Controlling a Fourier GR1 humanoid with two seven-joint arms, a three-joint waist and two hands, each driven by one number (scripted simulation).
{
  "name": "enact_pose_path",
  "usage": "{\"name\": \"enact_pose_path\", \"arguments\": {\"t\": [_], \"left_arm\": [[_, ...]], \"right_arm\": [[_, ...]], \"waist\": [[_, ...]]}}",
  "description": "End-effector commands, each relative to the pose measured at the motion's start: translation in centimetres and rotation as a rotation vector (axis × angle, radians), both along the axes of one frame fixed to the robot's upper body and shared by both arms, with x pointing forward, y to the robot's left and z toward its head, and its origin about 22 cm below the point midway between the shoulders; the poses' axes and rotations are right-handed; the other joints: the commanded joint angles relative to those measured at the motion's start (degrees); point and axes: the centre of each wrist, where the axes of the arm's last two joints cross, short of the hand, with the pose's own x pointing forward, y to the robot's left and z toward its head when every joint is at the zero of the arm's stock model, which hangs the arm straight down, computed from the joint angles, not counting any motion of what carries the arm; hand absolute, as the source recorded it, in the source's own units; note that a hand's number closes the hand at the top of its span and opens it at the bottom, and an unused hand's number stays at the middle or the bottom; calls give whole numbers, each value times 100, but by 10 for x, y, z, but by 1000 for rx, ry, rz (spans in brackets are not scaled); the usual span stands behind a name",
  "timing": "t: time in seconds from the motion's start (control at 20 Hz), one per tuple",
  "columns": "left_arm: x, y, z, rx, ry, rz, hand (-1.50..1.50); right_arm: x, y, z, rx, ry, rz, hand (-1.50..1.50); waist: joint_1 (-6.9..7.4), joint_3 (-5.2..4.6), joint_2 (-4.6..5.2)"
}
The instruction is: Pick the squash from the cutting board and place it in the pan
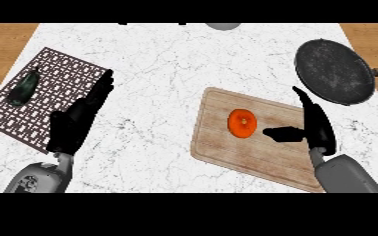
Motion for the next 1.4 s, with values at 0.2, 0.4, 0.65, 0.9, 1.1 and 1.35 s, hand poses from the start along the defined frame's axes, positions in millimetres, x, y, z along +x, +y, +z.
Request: {"name": "enact_pose_path", "arguments": {"t": [0.2,0.4,0.65,0.9,1.1,1.35], "left_arm": [[7,-6,7,-11,-9,-34,0],[15,4,13,-7,-5,-23,0],[11,3,9,3,-12,-34,0],[11,6,-1,-6,4,-10,0],[6,9,-11,2,14,-16,0],[-3,-8,1,-11,-5,-16,0]], "right_arm": [[43,25,60,-198,391,119,-150],[60,58,88,-168,602,247,-150],[91,84,101,-117,763,299,-150],[103,98,86,-153,821,275,-150],[92,124,78,-231,826,269,-150],[96,109,58,-250,901,259,-150]], "waist": [[106,0,10],[152,-3,24],[187,6,26],[106,9,25],[23,6,8],[60,13,-7]]}}
